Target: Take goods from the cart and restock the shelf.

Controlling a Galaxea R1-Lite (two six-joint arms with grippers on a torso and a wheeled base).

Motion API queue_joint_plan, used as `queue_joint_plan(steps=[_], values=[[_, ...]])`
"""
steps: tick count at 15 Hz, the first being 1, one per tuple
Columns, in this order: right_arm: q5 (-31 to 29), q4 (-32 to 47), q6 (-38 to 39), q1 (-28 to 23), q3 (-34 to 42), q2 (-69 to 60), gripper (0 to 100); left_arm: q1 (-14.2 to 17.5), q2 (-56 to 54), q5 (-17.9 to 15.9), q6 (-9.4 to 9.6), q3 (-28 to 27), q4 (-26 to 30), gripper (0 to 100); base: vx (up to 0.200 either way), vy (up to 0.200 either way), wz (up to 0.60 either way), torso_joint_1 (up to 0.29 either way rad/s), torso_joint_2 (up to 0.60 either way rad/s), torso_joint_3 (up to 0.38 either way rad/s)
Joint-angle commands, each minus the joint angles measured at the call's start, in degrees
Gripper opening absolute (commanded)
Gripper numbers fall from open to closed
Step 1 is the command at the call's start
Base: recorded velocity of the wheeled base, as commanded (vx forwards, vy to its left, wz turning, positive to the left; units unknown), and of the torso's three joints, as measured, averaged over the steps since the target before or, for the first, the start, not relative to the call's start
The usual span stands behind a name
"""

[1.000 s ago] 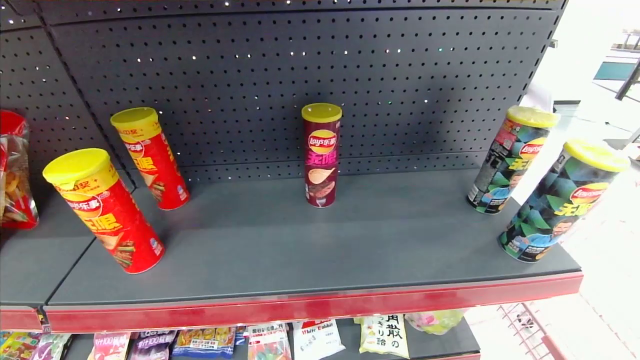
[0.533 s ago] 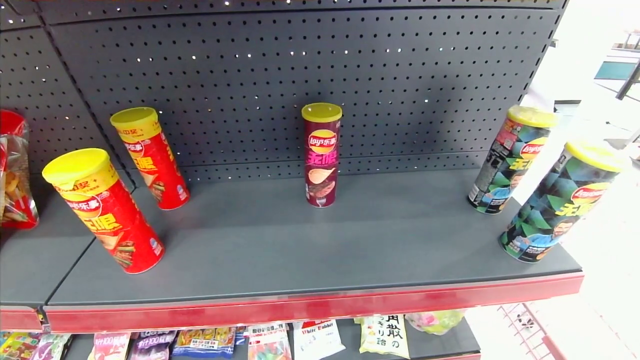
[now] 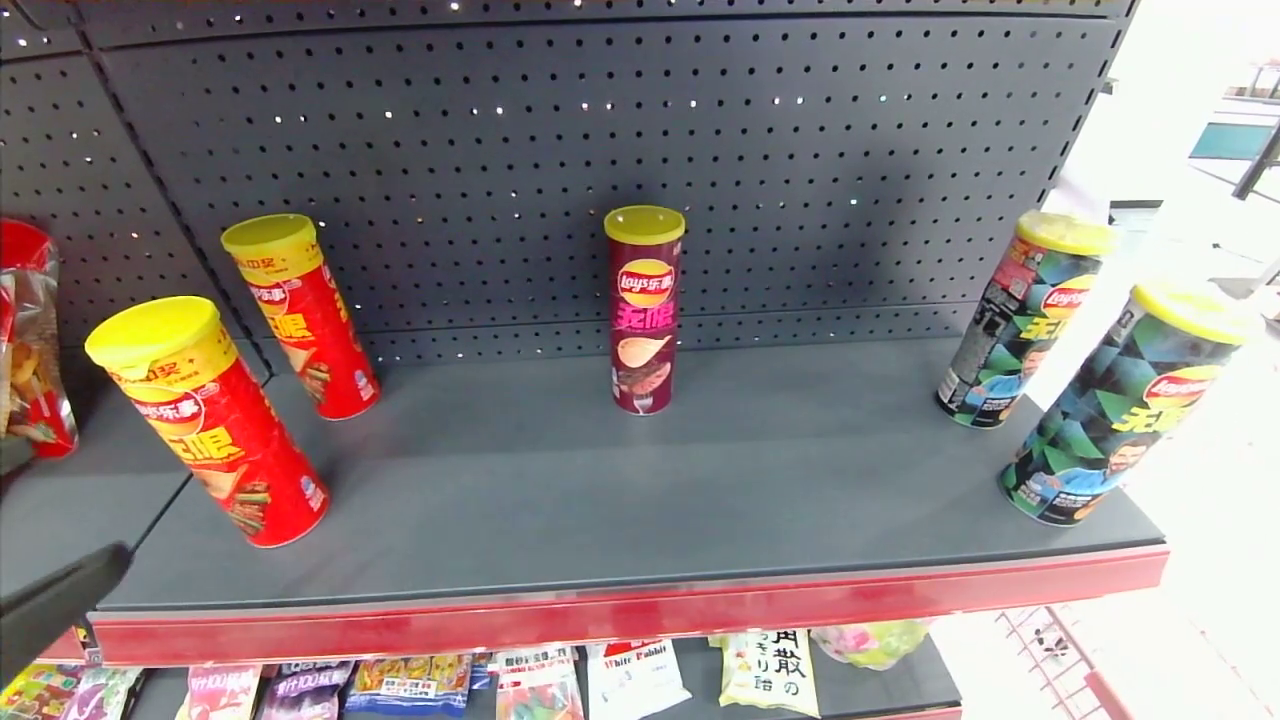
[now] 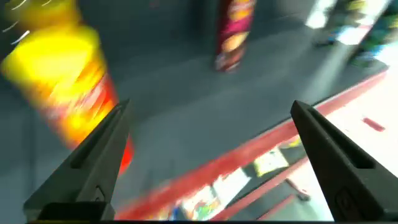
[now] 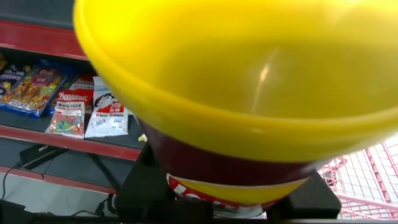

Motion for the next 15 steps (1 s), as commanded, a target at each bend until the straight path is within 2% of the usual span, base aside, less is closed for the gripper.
queue_joint_plan(steps=[1, 2, 3, 5, 7, 8, 9, 15], values=[[0.1, 0.2, -0.1, -0.1, -0.2, 0.3, 0, -10.3, 26.0, -6.4, 1.62, -6.4, -10.6, 100, 0.000, 0.000, 0.00, 0.000, 0.00, 0.000], [0.1, 0.2, -0.1, -0.1, -0.3, 0.3, 0, -10.4, 27.1, -6.5, 1.88, -6.7, -11.3, 100, 0.000, 0.000, 0.00, 0.000, 0.00, 0.000], [0.0, 0.2, -0.1, -0.1, -0.9, -0.1, 0, -11.6, 33.7, -6.6, 3.64, -9.1, -15.0, 100, 0.000, 0.000, 0.00, 0.000, 0.00, 0.000], [-0.4, 0.3, -0.1, -0.1, -0.9, -1.2, 0, -13.9, 44.9, -6.7, 4.26, -18.7, -16.7, 100, 0.000, 0.000, 0.00, 0.000, 0.00, 0.000], [-0.5, 0.3, -0.1, -0.2, -0.9, -1.1, 0, -15.4, 51.3, -6.8, 4.96, -24.5, -16.9, 100, 0.000, 0.000, 0.00, 0.000, 0.00, 0.000], [-0.5, 0.3, -0.1, -0.2, -0.9, -1.2, 0, -15.6, 55.7, -6.9, 7.33, -28.7, -16.7, 100, 0.000, 0.000, 0.00, 0.000, 0.00, 0.000], [-0.6, 0.3, 0.0, -0.3, -0.9, -1.4, 0, -15.6, 58.9, -6.9, 8.91, -31.6, -16.7, 100, 0.000, 0.000, 0.00, 0.000, 0.00, 0.000], [-2.0, 0.3, 0.0, -0.3, -1.5, -1.6, 0, -16.0, 71.6, -7.9, 9.26, -46.2, -16.6, 100, 0.000, 0.000, 0.00, 0.000, 0.00, 0.000]])
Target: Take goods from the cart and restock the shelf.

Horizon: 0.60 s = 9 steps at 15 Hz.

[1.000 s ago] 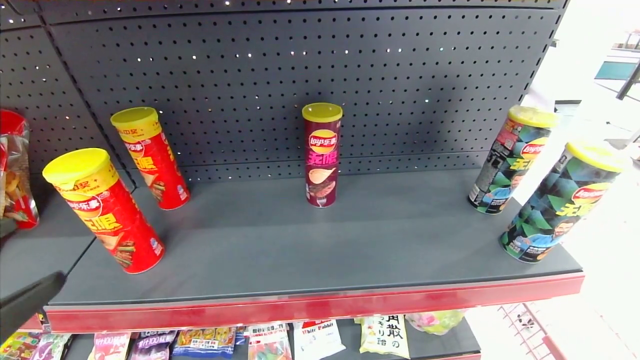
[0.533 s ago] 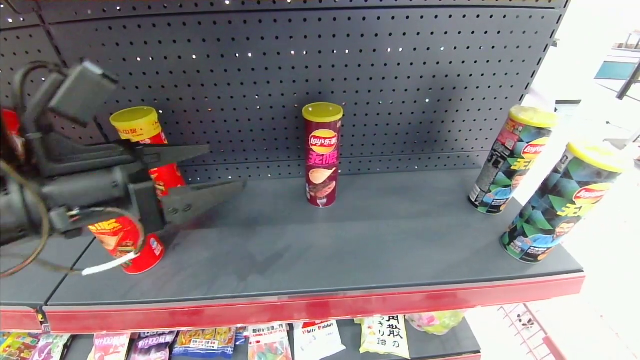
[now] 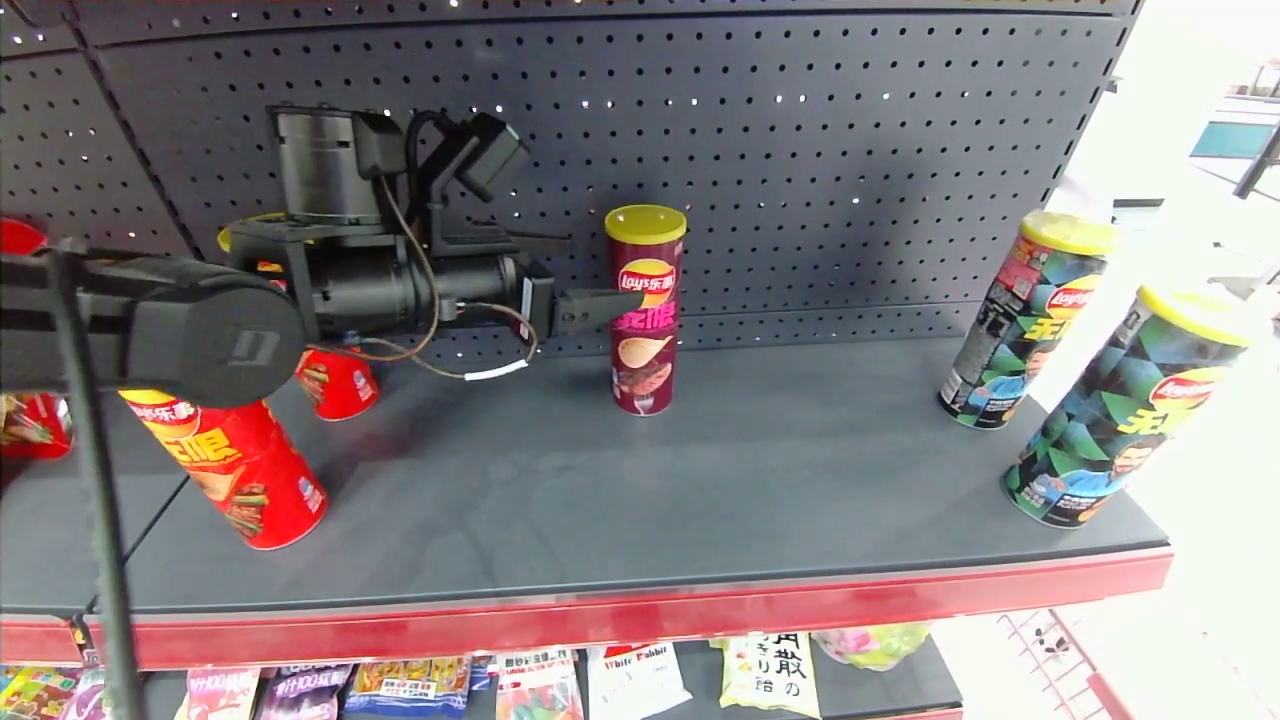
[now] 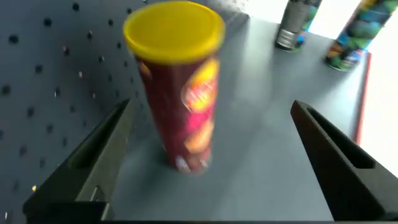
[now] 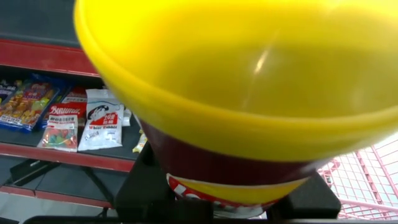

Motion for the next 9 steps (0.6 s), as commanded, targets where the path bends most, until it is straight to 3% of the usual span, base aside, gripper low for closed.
queue_joint_plan(steps=[1, 4, 9], values=[[-0.1, 0.0, 0.0, 0.0, -0.3, 0.0, 0, -0.1, 7.0, -0.3, 0.04, -5.6, 0.1, 100, 0.000, 0.000, 0.00, 0.000, 0.00, 0.000], [-0.1, 0.0, 0.0, 0.0, -0.3, 0.1, 0, -0.1, 10.1, -0.5, 0.04, -9.6, 0.1, 100, 0.000, 0.000, 0.00, 0.000, 0.00, 0.000], [-0.1, 0.1, 0.5, 0.0, -0.3, 0.3, 0, -0.1, 12.5, -2.5, -0.05, -11.7, 0.0, 100, 0.000, 0.000, 0.00, 0.000, 0.00, 0.000]])
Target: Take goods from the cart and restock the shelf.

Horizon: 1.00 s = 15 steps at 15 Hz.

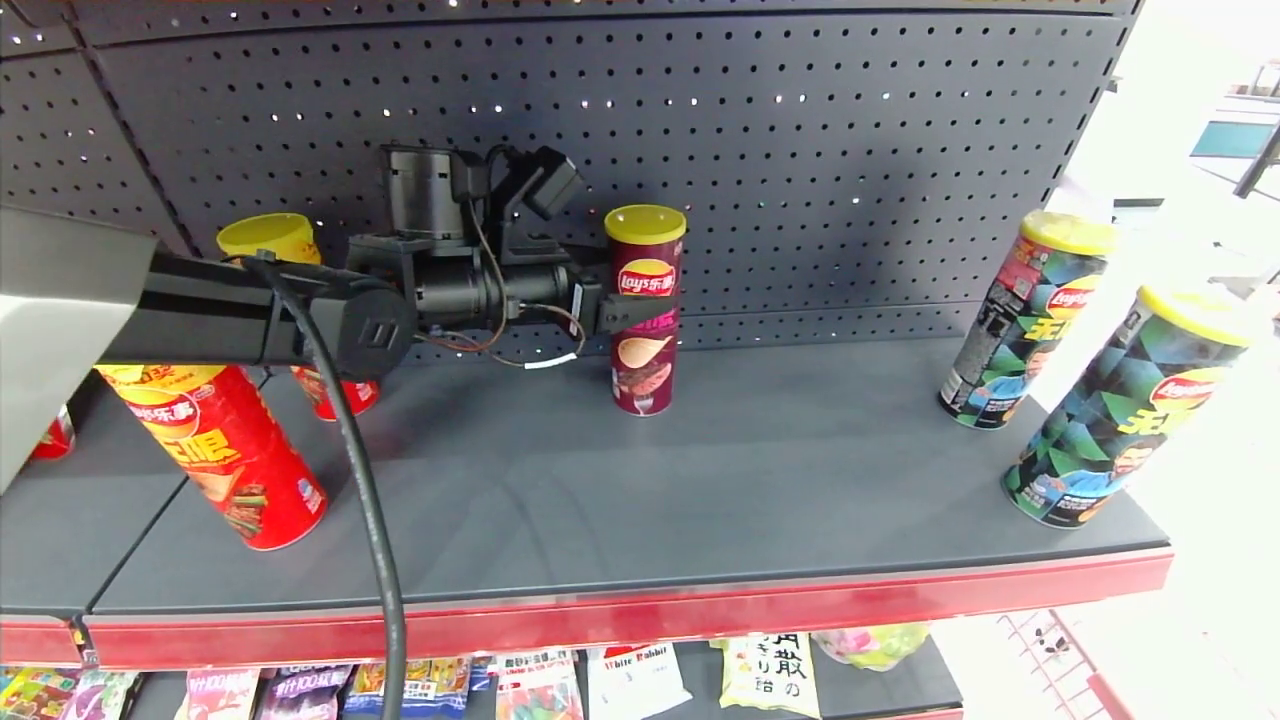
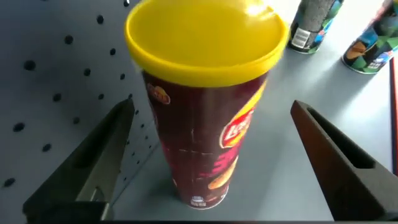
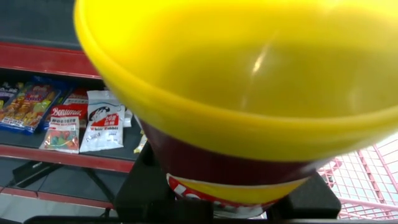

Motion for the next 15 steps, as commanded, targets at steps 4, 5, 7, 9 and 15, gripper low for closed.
queue_joint_plan(steps=[4, 5, 7, 9, 15], values=[[0.0, 0.1, 0.4, 0.0, 0.0, 0.4, 0, -0.4, 4.4, 0.0, -0.29, -6.2, 0.0, 100, 0.000, 0.000, 0.00, 0.000, 0.00, 0.000], [0.0, 0.1, 0.4, 0.0, 0.0, 0.4, 0, -0.6, 4.5, -0.1, -0.29, -6.3, 0.0, 100, 0.000, 0.000, 0.00, 0.000, 0.00, 0.000], [-0.3, 0.1, 0.4, 0.0, 0.1, 0.4, 0, -1.1, 5.4, 0.0, -0.55, -6.6, -0.1, 100, 0.000, 0.000, 0.00, 0.000, 0.00, 0.000], [-0.7, 0.2, 0.4, 0.0, 0.0, 0.4, 0, -1.2, 6.4, -0.1, -0.55, -7.3, -0.4, 100, 0.000, 0.000, 0.00, 0.000, 0.00, 0.000], [-0.7, 0.2, 0.4, 0.0, 0.3, 0.5, 0, -1.2, 7.0, -0.2, -0.82, -9.2, 1.1, 0, 0.000, 0.000, 0.00, 0.000, 0.00, 0.000]])
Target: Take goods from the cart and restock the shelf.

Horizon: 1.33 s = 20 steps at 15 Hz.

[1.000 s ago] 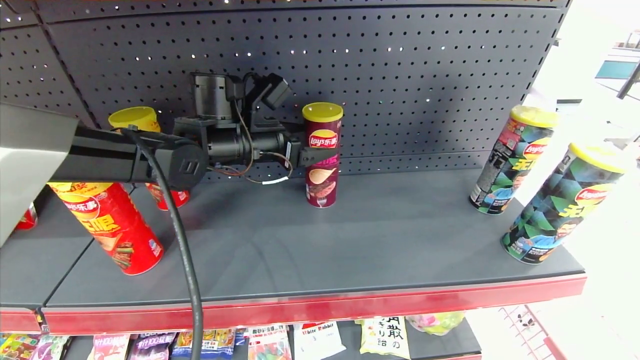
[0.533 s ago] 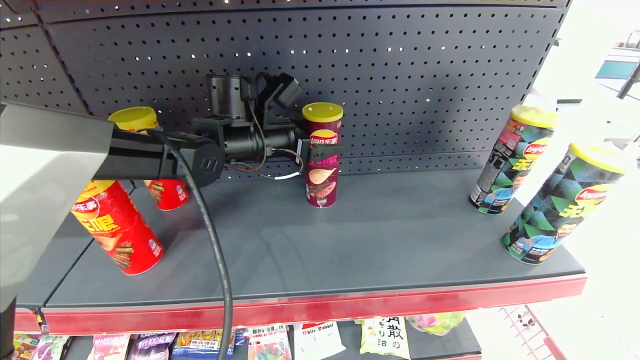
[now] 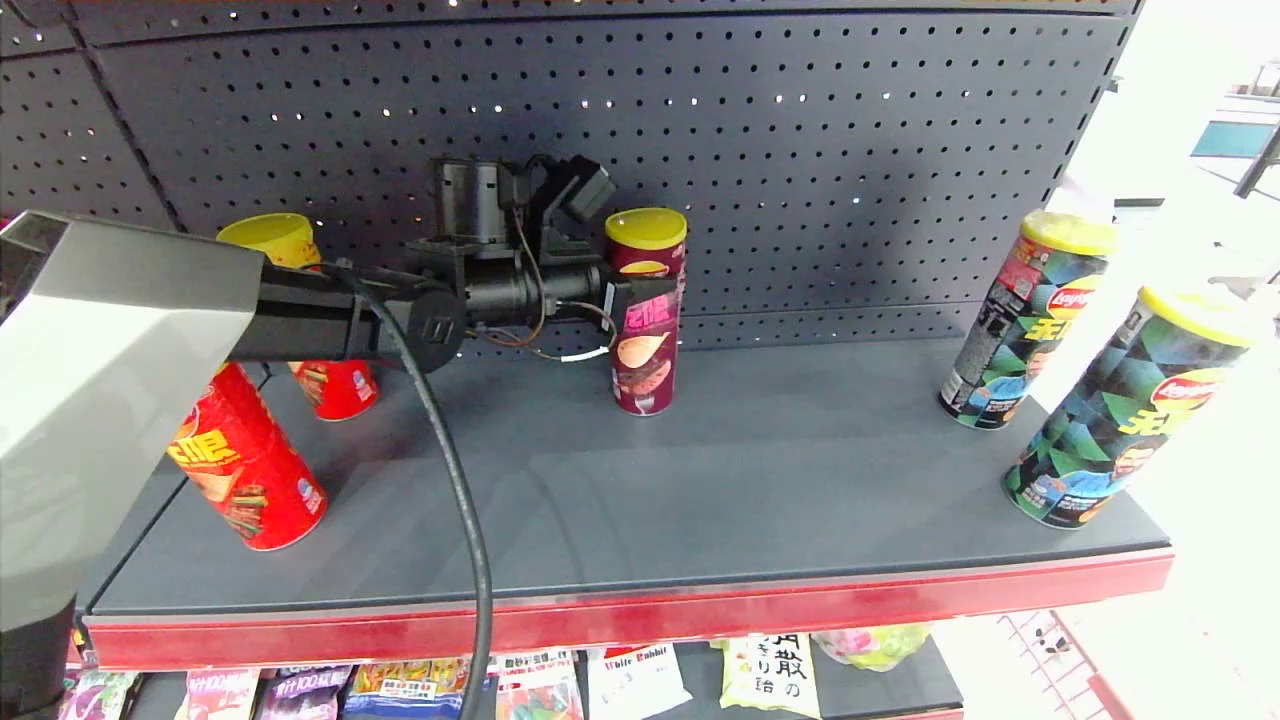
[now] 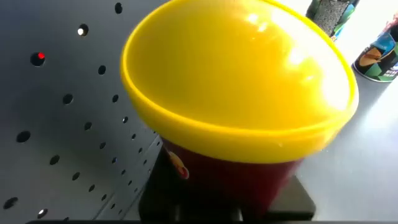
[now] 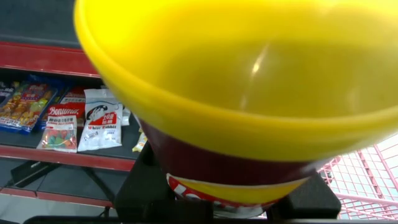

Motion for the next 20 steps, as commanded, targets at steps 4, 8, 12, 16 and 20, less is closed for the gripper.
queue_joint_plan(steps=[4, 8, 12, 16, 20], values=[[0.0, 0.0, -0.1, 0.0, 0.1, 0.4, 0, -0.1, -4.3, -2.1, -1.95, 2.3, 0.1, 0, 0.000, 0.000, 0.00, 0.000, 0.00, 0.000], [0.0, -0.1, -0.1, 0.0, -0.2, 0.4, 0, -1.8, -15.8, -1.4, -3.53, 15.5, -0.2, 0, 0.000, 0.000, 0.00, 0.000, 0.00, 0.000], [0.0, -0.1, -0.1, 0.0, -0.2, 0.4, 0, -5.1, -24.4, 3.2, -3.70, 28.9, -0.3, 0, 0.000, 0.000, 0.00, 0.000, 0.00, 0.000], [0.2, -0.1, 0.0, 0.1, -0.2, 0.4, 0, -5.6, -27.0, 7.7, -3.88, 40.2, -9.7, 0, 0.000, 0.000, 0.00, 0.000, 0.00, 0.000], [0.4, -0.1, -0.1, 0.1, -0.1, 0.5, 0, -7.0, -27.8, 8.4, -4.06, 44.6, -13.6, 0, 0.000, 0.000, 0.00, 0.000, 0.00, 0.000]])
